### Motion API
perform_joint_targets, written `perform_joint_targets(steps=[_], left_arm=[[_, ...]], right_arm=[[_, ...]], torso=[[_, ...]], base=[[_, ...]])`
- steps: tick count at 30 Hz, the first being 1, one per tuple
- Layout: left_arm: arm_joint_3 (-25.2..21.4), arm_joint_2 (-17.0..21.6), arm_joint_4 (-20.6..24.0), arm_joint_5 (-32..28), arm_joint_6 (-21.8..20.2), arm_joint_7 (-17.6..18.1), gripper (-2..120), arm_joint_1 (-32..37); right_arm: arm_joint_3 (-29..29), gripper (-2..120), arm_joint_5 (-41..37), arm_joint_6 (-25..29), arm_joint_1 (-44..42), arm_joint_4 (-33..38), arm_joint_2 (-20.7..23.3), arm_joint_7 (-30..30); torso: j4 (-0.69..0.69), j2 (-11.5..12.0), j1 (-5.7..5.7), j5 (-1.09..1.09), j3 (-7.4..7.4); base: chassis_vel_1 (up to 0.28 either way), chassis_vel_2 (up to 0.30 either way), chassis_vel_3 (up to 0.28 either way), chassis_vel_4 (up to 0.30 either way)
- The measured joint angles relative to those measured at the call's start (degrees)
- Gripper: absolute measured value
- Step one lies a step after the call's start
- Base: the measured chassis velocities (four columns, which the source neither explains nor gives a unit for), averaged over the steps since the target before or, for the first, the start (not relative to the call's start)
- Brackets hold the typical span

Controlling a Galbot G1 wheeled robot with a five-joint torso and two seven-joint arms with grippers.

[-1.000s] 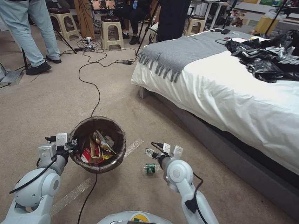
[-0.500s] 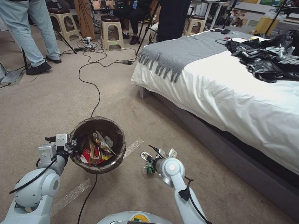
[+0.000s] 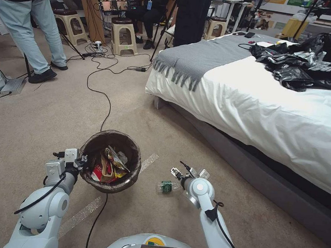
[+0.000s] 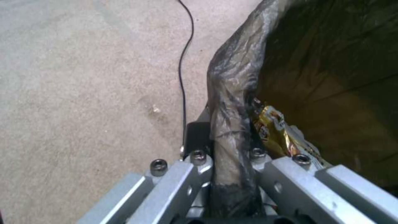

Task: Pick up the trash bin, then pick up the garbage from the floor and place it into the trash bin.

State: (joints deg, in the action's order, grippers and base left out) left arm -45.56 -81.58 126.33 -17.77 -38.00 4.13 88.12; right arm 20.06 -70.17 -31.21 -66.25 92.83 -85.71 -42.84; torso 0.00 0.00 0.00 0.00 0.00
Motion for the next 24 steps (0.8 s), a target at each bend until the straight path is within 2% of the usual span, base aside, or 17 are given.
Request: perform_joint_targets(steps=[11,24], left_arm=[[0.16,0.01,-0.2,0.02,-0.04,-0.03,0,-0.26],[0.1,-0.04,-0.27,0.02,-0.05,-0.15,0,-0.35]], right_arm=[[2.86,100,-0.33,1.89,0.27,-4.42,-2.67,1.16],[4.32,100,0.26,3.2,-0.8,-7.94,-2.49,1.84]], torso=[[0.0,0.0,0.0,0.0,0.0],[-0.01,0.0,0.0,0.0,0.0]], base=[[0.0,0.0,0.0,0.0],[0.0,0.0,0.0,0.0]])
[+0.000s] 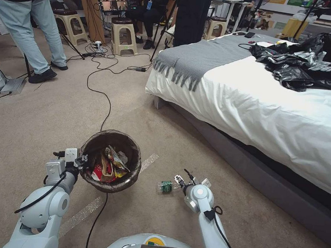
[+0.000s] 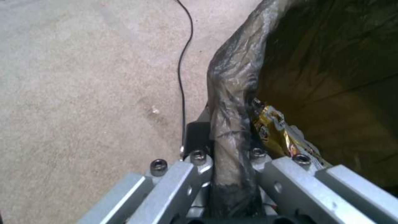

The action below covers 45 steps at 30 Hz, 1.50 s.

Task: Pick up the trash bin, then pick up the garbage from the floor and place it into the trash bin.

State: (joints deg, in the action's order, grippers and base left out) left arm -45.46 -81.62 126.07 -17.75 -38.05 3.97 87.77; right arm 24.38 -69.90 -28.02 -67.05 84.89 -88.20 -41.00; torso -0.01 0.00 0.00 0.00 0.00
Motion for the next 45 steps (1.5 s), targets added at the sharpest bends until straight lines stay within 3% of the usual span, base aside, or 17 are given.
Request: perform_joint_targets(steps=[33,45], left_arm=[[0.0,-0.19,-0.67,0.03,0.4,-0.46,0,-0.39],[0.35,-0.13,-0.91,0.09,0.44,-0.58,0,-0.55]], right_arm=[[-2.35,98,7.09,0.45,0.45,-6.49,-2.35,3.39],[-3.45,63,7.38,-0.17,-2.25,-2.66,-2.51,1.45]], torso=[[0.01,-0.02,0.01,0.01,-0.01],[0.0,0.0,0.0,-0.01,0.01]], base=[[0.0,0.0,0.0,0.0],[0.0,0.0,0.0,0.0]])
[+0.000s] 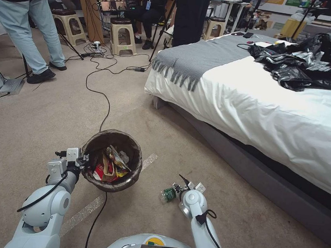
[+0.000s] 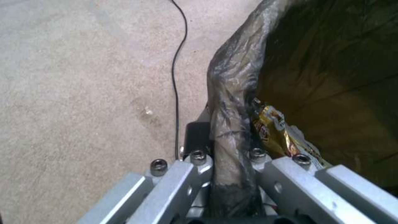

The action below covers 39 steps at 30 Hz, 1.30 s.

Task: Pick up the trash bin, then pick up the garbage from the floor and place it into the trash bin.

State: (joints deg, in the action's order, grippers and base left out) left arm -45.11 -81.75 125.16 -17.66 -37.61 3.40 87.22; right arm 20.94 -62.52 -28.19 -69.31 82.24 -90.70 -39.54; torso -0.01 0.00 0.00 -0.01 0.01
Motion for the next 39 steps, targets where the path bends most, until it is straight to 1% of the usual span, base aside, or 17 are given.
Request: perform_joint_targets(steps=[1,2,5,8,14,18,21,22,25,26,28,29,32,33,35,36,39], left_arm=[[0.0,0.02,0.0,-0.01,0.01,-0.06,0,0.0],[0.0,0.02,0.0,-0.01,0.01,-0.06,0,0.0],[-0.01,0.03,-0.09,-0.02,0.05,-0.13,0,-0.03],[0.07,-0.04,-0.1,-0.01,0.05,-0.18,0,-0.06],[0.15,-0.09,-0.01,-0.02,0.02,-0.21,0,-0.08],[-0.06,-0.01,0.02,-0.04,-0.01,-0.21,0,-0.11],[-0.29,0.04,0.03,-0.09,-0.02,-0.24,0,-0.12],[-0.29,0.04,0.03,-0.09,-0.02,-0.24,0,-0.12],[-0.32,0.0,0.03,-0.09,-0.02,-0.27,0,-0.17],[-0.32,0.0,0.03,-0.09,-0.02,-0.27,0,-0.17],[-0.31,0.02,0.03,-0.09,-0.02,-0.29,0,-0.34],[-0.31,0.02,0.03,-0.09,-0.02,-0.29,0,-0.34],[-0.29,0.04,0.18,-0.05,-0.12,-0.3,0,-0.47],[-0.29,0.04,0.18,-0.05,-0.12,-0.3,0,-0.47],[-0.22,0.06,0.23,0.02,-0.18,-0.3,0,-0.46],[-0.22,0.06,0.23,0.02,-0.18,-0.3,0,-0.46],[-0.17,0.09,0.36,0.12,-0.25,-0.31,0,-0.46]], right_arm=[[-0.4,57,0.02,-0.27,-0.37,0.68,-0.08,-0.27],[-0.4,57,0.02,-0.27,-0.37,0.68,-0.08,-0.27],[-1.37,44,0.06,-0.75,-1.35,2.72,-0.16,-1.11],[-1.93,38,-0.02,-1.07,-1.85,4.61,-0.19,-1.97],[-2.57,36,-0.23,-2.0,-2.82,8.66,-0.03,-3.95],[-3.47,36,-0.98,-3.7,-3.85,13.41,1.99,-5.3],[-4.58,35,-2.69,-5.53,-4.28,19.07,6.64,-6.53],[-4.58,35,-2.69,-5.53,-4.28,19.07,6.64,-6.53],[-5.82,35,-3.28,-6.76,-3.25,23.55,12.48,-7.38],[-5.82,35,-3.28,-6.76,-3.25,23.55,12.48,-7.38],[-6.33,35,-3.81,-7.44,-2.09,26.07,16.14,-7.6],[-6.33,35,-3.81,-7.44,-2.09,26.07,16.14,-7.6],[-6.35,35,-6.75,-8.48,-0.13,30.71,22.82,-8.82],[-6.35,35,-6.75,-8.48,-0.13,30.71,22.82,-8.82],[-5.64,35,-8.04,-9.44,0.62,34.3,28.83,-9.35],[-5.64,35,-8.04,-9.44,0.62,34.3,28.83,-9.35],[-4.66,35,-7.94,-10.18,0.92,37.83,34.02,-8.09]], torso=[[0.02,0.0,0.0,0.0,0.0],[0.02,0.0,0.0,0.0,0.0],[0.04,0.0,0.0,-0.03,0.01],[0.04,0.01,-0.01,-0.04,0.01],[0.01,0.01,-0.01,0.0,0.0],[0.01,0.01,-0.01,0.0,0.0],[0.01,0.01,-0.01,0.01,0.0],[0.01,0.01,-0.01,0.01,0.0],[0.01,0.01,-0.01,0.01,0.0],[0.01,0.01,-0.01,0.01,0.0],[0.01,0.01,-0.01,0.0,0.0],[0.01,0.01,-0.01,0.0,0.0],[0.02,0.01,-0.01,-0.02,0.0],[0.02,0.01,-0.01,-0.02,0.0],[0.01,0.0,-0.01,0.0,0.0],[0.01,0.0,-0.01,0.0,0.0],[0.0,0.0,-0.01,0.0,-0.01]], base=[[0.0,0.0,0.0,0.0],[0.0,0.0,0.0,0.0],[0.0,0.0,0.0,0.0],[0.0,0.0,0.0,0.0],[0.0,0.0,0.0,0.0],[0.0,0.0,0.0,0.0],[0.0,0.0,0.0,0.0],[0.0,0.0,0.0,0.0],[0.0,0.0,0.0,0.0],[0.0,0.0,0.0,0.0],[0.0,0.0,0.0,0.0],[0.0,0.0,0.0,0.0],[0.0,0.0,0.0,0.0],[0.0,0.0,0.0,0.0],[0.0,0.0,0.0,0.0],[0.0,0.0,0.0,0.0],[0.0,0.0,0.0,0.0]])
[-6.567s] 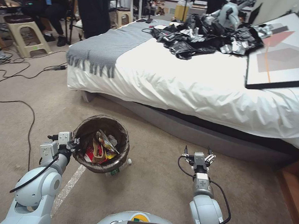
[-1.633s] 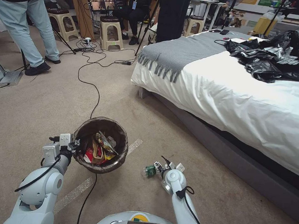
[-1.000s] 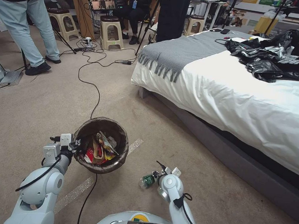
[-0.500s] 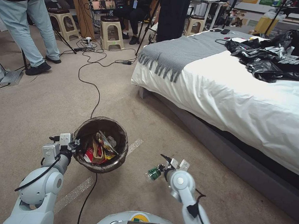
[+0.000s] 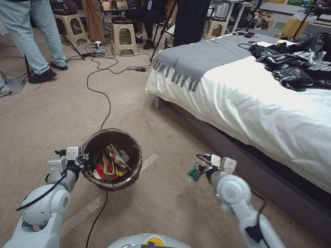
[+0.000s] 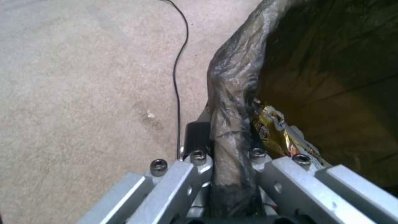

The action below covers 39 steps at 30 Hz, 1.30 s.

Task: Pick up the trash bin, then pick up the garbage from the floor and place it into the trash bin.

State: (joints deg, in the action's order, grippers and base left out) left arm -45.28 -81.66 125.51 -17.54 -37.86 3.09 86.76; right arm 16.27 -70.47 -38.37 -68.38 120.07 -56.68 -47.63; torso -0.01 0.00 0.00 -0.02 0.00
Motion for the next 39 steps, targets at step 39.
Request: perform_joint_targets(steps=[39], left_arm=[[0.97,-0.75,-0.32,1.61,-0.52,-0.93,0,-0.66]], right_arm=[[-55.1,35,3.02,6.12,58.13,5.78,1.22,26.68]], torso=[[0.01,0.0,0.0,0.03,0.0]], base=[[0.0,0.0,0.0,0.0]])
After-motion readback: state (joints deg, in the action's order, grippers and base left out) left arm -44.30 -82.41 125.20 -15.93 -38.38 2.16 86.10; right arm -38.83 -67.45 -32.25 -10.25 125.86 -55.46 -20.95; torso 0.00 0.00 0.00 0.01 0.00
